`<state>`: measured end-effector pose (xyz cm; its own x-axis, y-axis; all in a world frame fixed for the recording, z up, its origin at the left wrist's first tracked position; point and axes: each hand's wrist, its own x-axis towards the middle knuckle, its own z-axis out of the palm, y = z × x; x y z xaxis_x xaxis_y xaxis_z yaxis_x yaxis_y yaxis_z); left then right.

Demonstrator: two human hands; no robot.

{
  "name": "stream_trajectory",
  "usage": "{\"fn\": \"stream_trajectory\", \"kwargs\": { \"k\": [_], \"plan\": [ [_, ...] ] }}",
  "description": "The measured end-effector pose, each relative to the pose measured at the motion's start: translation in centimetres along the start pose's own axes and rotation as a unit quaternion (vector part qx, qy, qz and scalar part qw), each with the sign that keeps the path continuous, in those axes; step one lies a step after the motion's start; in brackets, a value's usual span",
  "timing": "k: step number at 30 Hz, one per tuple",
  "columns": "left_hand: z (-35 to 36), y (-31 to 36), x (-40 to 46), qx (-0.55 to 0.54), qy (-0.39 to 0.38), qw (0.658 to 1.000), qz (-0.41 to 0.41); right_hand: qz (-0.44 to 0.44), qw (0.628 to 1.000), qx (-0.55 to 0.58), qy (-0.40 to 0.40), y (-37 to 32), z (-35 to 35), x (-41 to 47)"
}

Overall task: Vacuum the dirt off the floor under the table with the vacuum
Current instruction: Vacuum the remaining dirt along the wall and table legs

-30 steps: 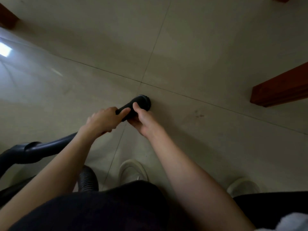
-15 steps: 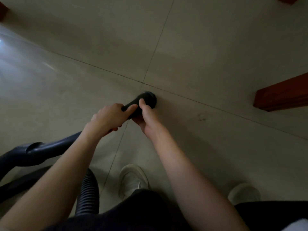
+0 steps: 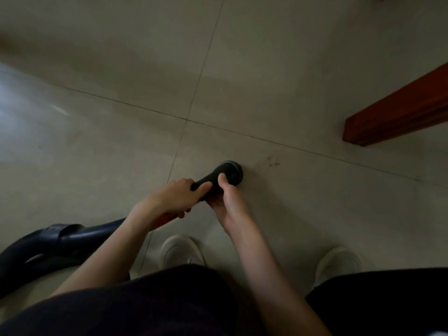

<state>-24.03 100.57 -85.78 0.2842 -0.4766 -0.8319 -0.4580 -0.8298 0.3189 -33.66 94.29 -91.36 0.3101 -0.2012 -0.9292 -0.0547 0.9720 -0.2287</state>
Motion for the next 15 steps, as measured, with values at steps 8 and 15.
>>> {"fn": "stream_trajectory", "kwargs": {
  "k": [8,15],
  "plan": [
    [0.9,2.8,0.8,0.017,-0.006,1.000,0.010,-0.009,1.000,0.017,0.016,-1.8,-1.8,0.0],
    [1.6,4.9,1.2,0.043,0.011,0.999,0.018,-0.018,0.999,0.024,0.019,-3.3,-3.0,0.5]
  ]
}}
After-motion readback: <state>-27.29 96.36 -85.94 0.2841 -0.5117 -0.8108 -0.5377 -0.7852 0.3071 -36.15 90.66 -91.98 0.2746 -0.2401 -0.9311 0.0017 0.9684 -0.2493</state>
